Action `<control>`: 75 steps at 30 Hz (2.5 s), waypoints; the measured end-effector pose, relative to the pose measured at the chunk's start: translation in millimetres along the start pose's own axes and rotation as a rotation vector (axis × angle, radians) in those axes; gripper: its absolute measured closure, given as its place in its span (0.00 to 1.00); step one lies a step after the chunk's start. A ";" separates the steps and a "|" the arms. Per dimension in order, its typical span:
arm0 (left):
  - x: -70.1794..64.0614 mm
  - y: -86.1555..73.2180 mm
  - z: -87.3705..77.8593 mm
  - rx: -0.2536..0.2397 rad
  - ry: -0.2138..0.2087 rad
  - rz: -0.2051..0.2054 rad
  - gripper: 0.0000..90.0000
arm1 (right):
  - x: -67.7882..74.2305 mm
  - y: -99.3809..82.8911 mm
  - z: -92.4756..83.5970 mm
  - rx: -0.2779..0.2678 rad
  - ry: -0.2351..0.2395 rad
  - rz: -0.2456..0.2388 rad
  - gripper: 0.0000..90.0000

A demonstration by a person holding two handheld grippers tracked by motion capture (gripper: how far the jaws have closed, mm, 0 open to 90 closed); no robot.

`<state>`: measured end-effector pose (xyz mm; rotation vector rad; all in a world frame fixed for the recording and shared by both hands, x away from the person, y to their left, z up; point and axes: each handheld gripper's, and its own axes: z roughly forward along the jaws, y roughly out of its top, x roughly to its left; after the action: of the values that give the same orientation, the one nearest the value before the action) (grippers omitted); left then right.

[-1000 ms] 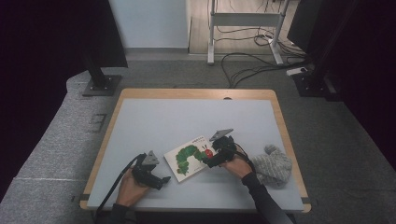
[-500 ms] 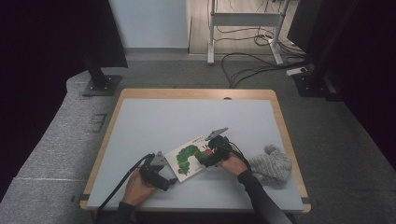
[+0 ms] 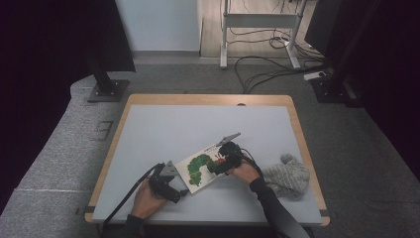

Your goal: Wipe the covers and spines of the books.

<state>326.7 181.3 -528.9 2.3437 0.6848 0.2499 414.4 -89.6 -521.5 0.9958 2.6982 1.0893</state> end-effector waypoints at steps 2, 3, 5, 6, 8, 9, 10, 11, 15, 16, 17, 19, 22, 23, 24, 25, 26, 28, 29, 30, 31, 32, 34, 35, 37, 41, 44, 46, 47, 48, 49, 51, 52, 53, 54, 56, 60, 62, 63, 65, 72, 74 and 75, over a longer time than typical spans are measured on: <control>0.0 0.0 0.0 0.000 0.000 0.000 0.00 | -0.9 0.2 -1.2 -0.012 0.010 0.014 0.00; 0.1 0.0 0.0 0.000 0.000 0.000 0.00 | -1.4 0.3 -2.1 -0.017 0.015 0.017 0.00; 0.1 0.0 0.0 0.000 -0.001 -0.001 0.00 | -1.5 0.9 -4.8 -0.031 0.020 0.023 0.00; 0.1 0.0 0.0 0.000 -0.001 0.000 0.00 | -1.3 1.5 -6.7 -0.037 0.024 0.029 0.00; 0.0 -0.1 0.1 -0.001 -0.001 -0.002 0.00 | -0.3 2.7 -10.5 -0.054 0.026 0.031 0.00; 0.0 -0.1 0.1 -0.002 -0.001 -0.003 0.00 | 0.5 3.5 -12.7 -0.060 0.027 0.034 0.00; 0.0 -0.1 0.1 -0.001 -0.001 -0.003 0.00 | 1.4 4.3 -14.8 -0.069 0.024 0.030 0.00; 0.2 -0.1 0.0 0.001 -0.001 0.000 0.00 | 2.7 4.9 -17.1 -0.072 0.022 0.030 0.00; 0.3 -0.1 0.0 0.001 -0.002 0.001 0.00 | 6.5 5.0 -25.8 -0.080 0.020 0.027 0.00; 0.2 -0.1 0.1 -0.001 -0.002 -0.002 0.00 | 7.0 4.6 -27.9 -0.084 0.022 0.027 0.00; 0.2 -0.1 0.1 -0.001 -0.001 -0.001 0.00 | 7.7 3.8 -30.4 -0.088 0.026 0.028 0.00; 0.2 -0.1 0.1 -0.001 -0.001 -0.001 0.00 | 8.4 2.7 -34.1 -0.091 0.032 0.028 0.00; 0.2 -0.1 0.1 -0.001 -0.002 -0.002 0.00 | 8.8 1.0 -40.4 -0.104 0.053 0.047 0.01; 0.3 -0.1 0.0 0.001 -0.002 0.001 0.00 | 8.6 0.6 -42.0 -0.108 0.059 0.049 0.01; 0.3 -0.1 0.0 0.000 -0.002 0.000 0.00 | 8.5 0.3 -43.3 -0.111 0.063 0.053 0.01; 0.4 -0.1 0.0 0.001 -0.002 0.001 0.00 | 8.3 -0.1 -44.5 -0.115 0.069 0.059 0.01; 0.4 -0.1 0.0 0.001 -0.002 0.001 0.00 | 8.3 -0.2 -45.1 -0.117 0.073 0.064 0.01; 0.4 -0.1 0.0 0.001 -0.002 0.001 0.00 | 8.7 -0.7 -46.5 -0.119 0.078 0.071 0.01; 0.3 -0.1 0.0 0.000 -0.002 0.000 0.00 | 9.1 -1.2 -47.3 -0.117 0.080 0.075 0.01; 0.4 -0.1 0.0 0.001 -0.002 0.001 0.00 | 9.1 -1.7 -47.7 -0.120 0.081 0.075 0.01; 0.4 -0.1 0.0 0.001 -0.002 0.001 0.00 | 9.2 -2.5 -48.3 -0.122 0.085 0.080 0.02; 0.4 -0.1 0.0 0.001 -0.002 0.001 0.00 | 9.3 -3.7 -49.1 -0.119 0.119 0.089 0.07; 0.2 -0.1 0.0 0.000 -0.002 -0.001 0.00 | 11.1 -5.6 -49.4 -0.124 0.172 0.100 0.09; 0.2 -0.1 0.0 0.000 -0.002 -0.001 0.00 | 12.9 -5.7 -49.6 -0.122 0.165 0.090 0.09; 0.3 -0.1 0.0 0.001 -0.002 0.000 0.00 | 15.1 -4.7 -49.8 -0.110 0.141 0.066 0.10; 0.3 -0.1 0.0 0.001 -0.002 0.000 0.00 | 11.5 -0.7 -48.6 -0.080 0.103 0.032 0.11; 0.5 -0.1 -0.1 0.002 -0.002 0.001 0.00 | 6.0 3.3 -46.3 -0.058 0.097 0.016 0.12; 0.5 -0.2 -0.1 0.002 -0.002 0.001 0.00 | 3.1 5.7 -45.0 -0.045 0.110 0.000 0.12; 0.5 -0.2 -0.1 0.002 -0.002 0.000 0.00 | 1.6 7.0 -44.2 -0.033 0.116 -0.011 0.13; 0.5 -0.2 -0.1 0.002 -0.002 0.001 0.00 | 0.3 8.5 -43.4 -0.017 0.121 -0.025 0.14; 0.5 -0.2 -0.1 0.002 -0.002 0.001 0.00 | -0.4 9.5 -42.7 -0.004 0.123 -0.036 0.15; 0.4 -0.2 -0.1 0.002 -0.002 0.001 0.00 | -1.1 11.2 -42.4 0.022 0.122 -0.064 0.19; 0.4 -0.2 -0.1 0.002 -0.001 0.001 0.00 | -1.1 11.8 -42.7 0.032 0.124 -0.079 0.22; 0.3 -0.2 -0.1 0.002 -0.001 0.001 0.00 | -0.7 12.3 -43.1 0.041 0.131 -0.091 0.25; 0.3 -0.2 -0.2 0.002 0.000 0.001 0.00 | -0.3 12.7 -43.6 0.046 0.134 -0.096 0.25; 0.2 -0.2 -0.3 0.003 0.000 0.000 0.00 | 0.7 13.7 -44.8 0.050 0.132 -0.108 0.27; -1.2 -0.7 -0.9 0.003 0.011 -0.011 0.00 | 1.9 13.8 -47.5 0.047 0.125 -0.125 0.30; -1.7 -1.4 -1.8 0.004 0.021 -0.029 0.00 | 2.0 12.8 -48.3 0.046 0.127 -0.128 0.31; -1.6 -1.7 -2.3 0.004 0.027 -0.038 0.00 | 2.4 11.7 -48.3 0.043 0.123 -0.128 0.32; -0.6 -2.8 -3.4 0.003 0.037 -0.057 0.00 | 3.4 9.7 -48.3 0.041 0.114 -0.128 0.32; 2.7 -2.8 -8.7 -0.006 0.011 -0.089 0.00 | 5.5 3.1 -48.7 0.025 0.095 -0.134 0.33; 2.5 -2.1 -10.9 -0.014 0.007 -0.095 0.00 | 6.2 -0.4 -48.9 0.018 0.092 -0.131 0.34; 2.4 -1.7 -12.2 -0.020 0.005 -0.101 0.00 | 6.6 -1.8 -49.2 0.016 0.090 -0.130 0.34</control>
<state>323.8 190.4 -520.8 2.2824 0.7966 0.2166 394.1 -116.1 -484.8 0.7787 2.8009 1.1156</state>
